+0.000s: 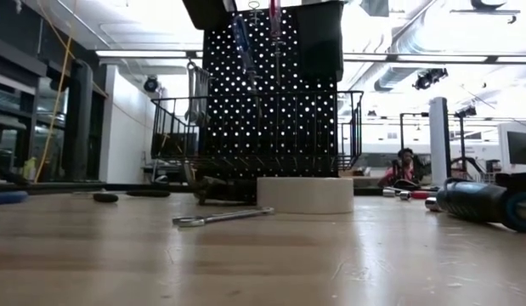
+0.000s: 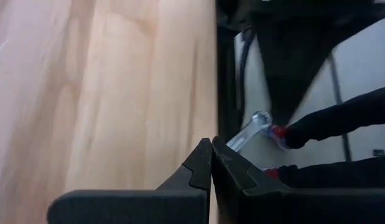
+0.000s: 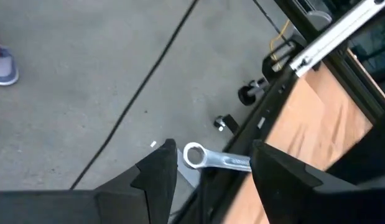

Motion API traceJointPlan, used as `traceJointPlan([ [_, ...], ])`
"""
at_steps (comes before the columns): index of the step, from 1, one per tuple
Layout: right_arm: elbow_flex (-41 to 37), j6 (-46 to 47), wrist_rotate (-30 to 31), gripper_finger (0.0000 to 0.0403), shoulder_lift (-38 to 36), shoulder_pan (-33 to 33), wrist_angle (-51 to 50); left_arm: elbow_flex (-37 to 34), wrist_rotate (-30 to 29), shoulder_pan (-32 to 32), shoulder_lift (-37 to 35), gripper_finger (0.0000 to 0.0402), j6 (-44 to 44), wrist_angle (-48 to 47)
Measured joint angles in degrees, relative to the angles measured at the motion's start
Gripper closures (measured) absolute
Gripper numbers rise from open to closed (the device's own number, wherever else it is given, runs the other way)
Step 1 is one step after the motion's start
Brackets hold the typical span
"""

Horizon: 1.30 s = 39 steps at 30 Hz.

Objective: Hang tools onto peg board
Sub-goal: Hang the wrench on the peg board

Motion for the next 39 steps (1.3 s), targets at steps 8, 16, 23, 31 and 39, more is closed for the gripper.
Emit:
traceJointPlan([
  [8, 0.0, -2.8, -2.4, 0.0212, 1.1, 0.5, 2.4, 0.0, -0.4, -1.2, 0.0, 0.0401, -4.2, -5.0],
  [16, 0.1, -2.5, -0.2, 0.0212, 1.8, -0.3, 4.0, 0.0, -1.0, -5.1, 0.0, 0.0402, -13.8, -7.8],
  [23, -0.1, 1.7, -0.4, 0.0212, 0.9, -2.6, 4.0, 0.0, -2.5, -6.4, -2.1, 0.0401, -16.5, -7.2],
  [31, 0.0, 4.9, 2.3, 0.0212, 0.0, -2.7, 0.4, 0.0, -8.5, -8.4, -7.2, 0.0401, -18.5, -15.5],
  [39, 0.2, 18.4, -0.1, 0.0212, -0.6, -4.8, -4.0, 0.0, -10.5, -14.2, -12.1, 0.0401, -31.5, -16.1],
])
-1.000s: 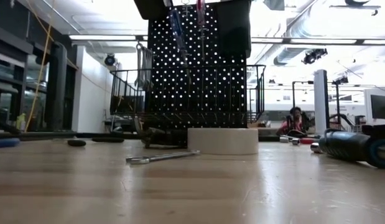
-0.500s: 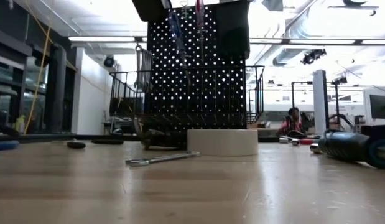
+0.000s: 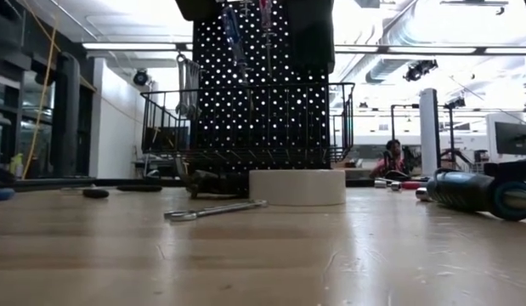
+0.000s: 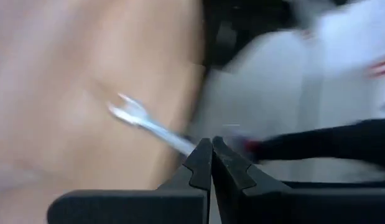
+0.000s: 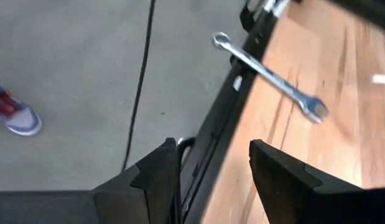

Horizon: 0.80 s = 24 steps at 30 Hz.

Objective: Hang tools onto peg board
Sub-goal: Hang the wrench on the peg board

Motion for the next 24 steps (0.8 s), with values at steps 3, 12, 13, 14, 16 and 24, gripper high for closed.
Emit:
traceJointPlan([
  [3, 0.0, 6.0, -0.2, 0.0212, -0.2, -0.6, -1.5, 0.1, -2.0, -2.4, 0.0, 0.0401, -9.1, 9.4],
  [12, 0.0, 30.5, -0.1, 0.0212, -0.8, -1.6, -7.2, 0.0, -3.7, -3.5, 7.0, 0.0349, -10.5, 28.8],
  [13, 0.0, 34.0, -0.6, 0.0212, -1.1, -1.6, -7.9, 0.1, -3.7, -3.5, 7.8, 0.0333, -12.6, 29.5],
  [14, 0.0, 37.3, -1.1, 0.0212, -1.6, -1.5, -9.7, 0.1, -3.3, -3.5, 8.8, 0.0316, -14.8, 29.9],
  [16, 0.0, 42.1, 1.8, 0.0213, -3.1, -1.2, -19.4, -0.1, -1.7, -3.5, 10.4, 0.0281, -19.2, 28.7],
  [24, 0.3, 49.9, 9.3, 0.0213, -24.0, 1.1, -41.8, -0.1, -2.7, -4.9, 15.8, 0.0158, -36.3, 30.3],
])
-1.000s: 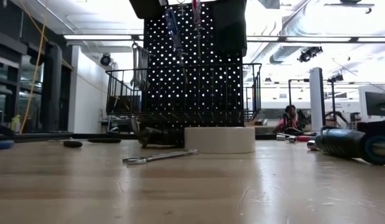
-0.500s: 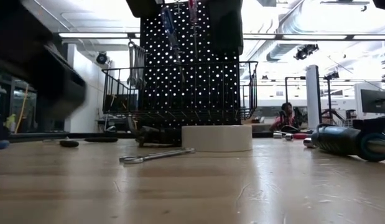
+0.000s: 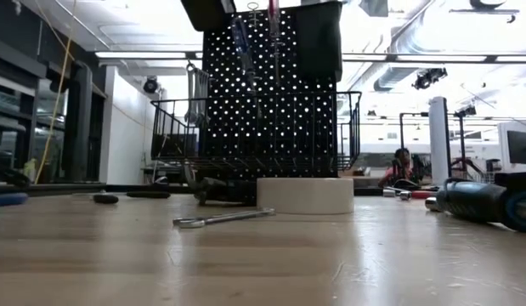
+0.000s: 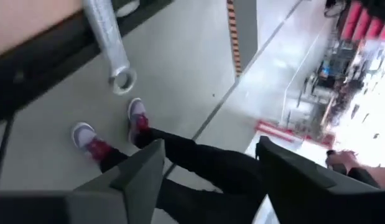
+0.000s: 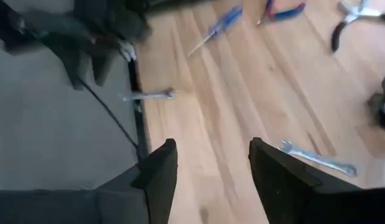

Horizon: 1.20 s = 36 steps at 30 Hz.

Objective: Hang tools onto peg board
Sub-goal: Hang the wrench on the peg board

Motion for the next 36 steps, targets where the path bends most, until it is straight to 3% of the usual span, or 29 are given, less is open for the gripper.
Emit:
traceJointPlan([
  [3, -0.5, 1.0, 1.9, 0.0213, -1.0, -0.3, -1.7, 0.2, 0.0, -0.1, 1.1, 0.014, -1.2, 1.0],
  [13, -1.5, 1.3, -5.5, 0.0212, -1.6, -4.4, 5.2, 0.2, 1.7, 1.2, 1.3, 0.0135, -2.1, -2.1],
  [18, -1.4, 1.4, -6.0, 0.0212, -1.8, -4.1, 6.9, 0.3, 3.2, 2.2, 1.3, 0.0135, -2.3, -6.9],
  [31, -1.5, 2.7, -7.9, 0.0212, -1.4, -4.2, 6.6, 0.2, 6.8, 2.3, 2.3, 0.0135, -0.6, -6.5],
  [36, -1.5, 2.7, -8.0, 0.0212, -1.5, -4.3, 6.7, -0.1, 8.3, 2.1, 2.2, 0.0135, 1.7, -2.4],
])
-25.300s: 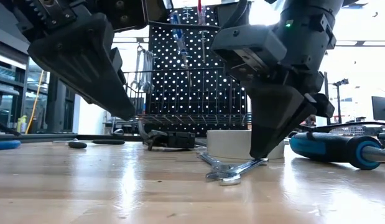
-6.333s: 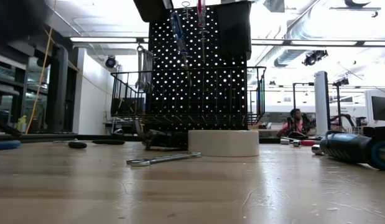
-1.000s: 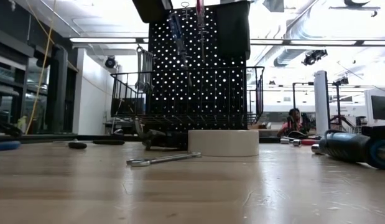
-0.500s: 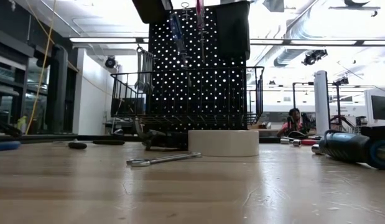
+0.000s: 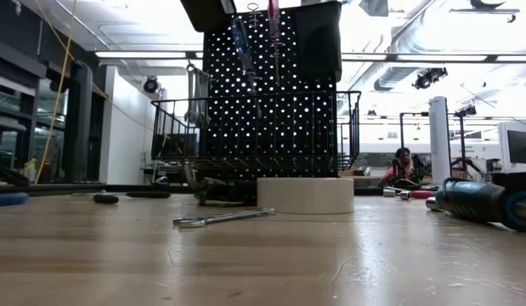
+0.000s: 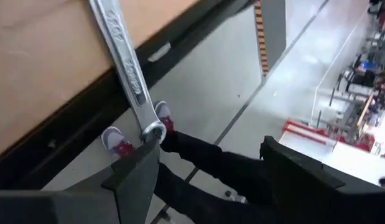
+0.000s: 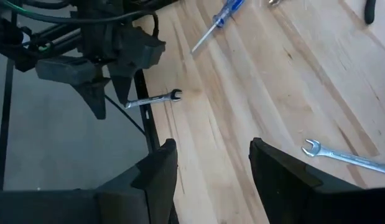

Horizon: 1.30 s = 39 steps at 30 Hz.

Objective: Hang tools onto peg board
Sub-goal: Hang the wrench on the peg board

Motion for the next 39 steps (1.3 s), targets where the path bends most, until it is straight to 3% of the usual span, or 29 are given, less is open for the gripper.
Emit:
traceJointPlan([
  [2, 0.0, 0.0, 0.0, 0.0212, 0.0, 0.0, -0.2, -0.1, 0.3, -0.5, -0.5, 0.0135, 0.2, 1.2],
  [6, 0.0, -0.1, 0.0, 0.0212, 0.0, 0.0, -0.1, 3.9, 10.8, -1.9, -2.4, 0.0135, -4.7, -1.5],
  [12, 0.0, -2.2, 0.3, 0.0212, 0.0, 0.0, -0.1, 11.6, 7.3, 1.0, -3.4, 0.0135, -0.2, -11.8],
  [19, 0.0, -3.3, 0.2, 0.0212, 0.0, 0.0, -0.1, 21.1, 16.1, 3.0, -1.2, 0.0135, 6.4, -28.9],
  [27, 0.0, -3.1, 0.0, 0.0212, 0.1, 0.1, -0.4, 21.9, 11.1, 2.2, 2.0, 0.0135, 3.5, -30.9],
  [32, 0.0, -4.9, -1.4, 0.0212, 0.1, 0.1, -0.6, 21.4, -2.6, 1.1, 3.6, 0.0135, -1.1, -29.5],
  [39, 0.0, -7.7, -6.0, 0.0212, 0.4, 0.2, -1.3, 22.2, 3.5, 0.9, 8.1, 0.0135, -4.1, -30.8],
])
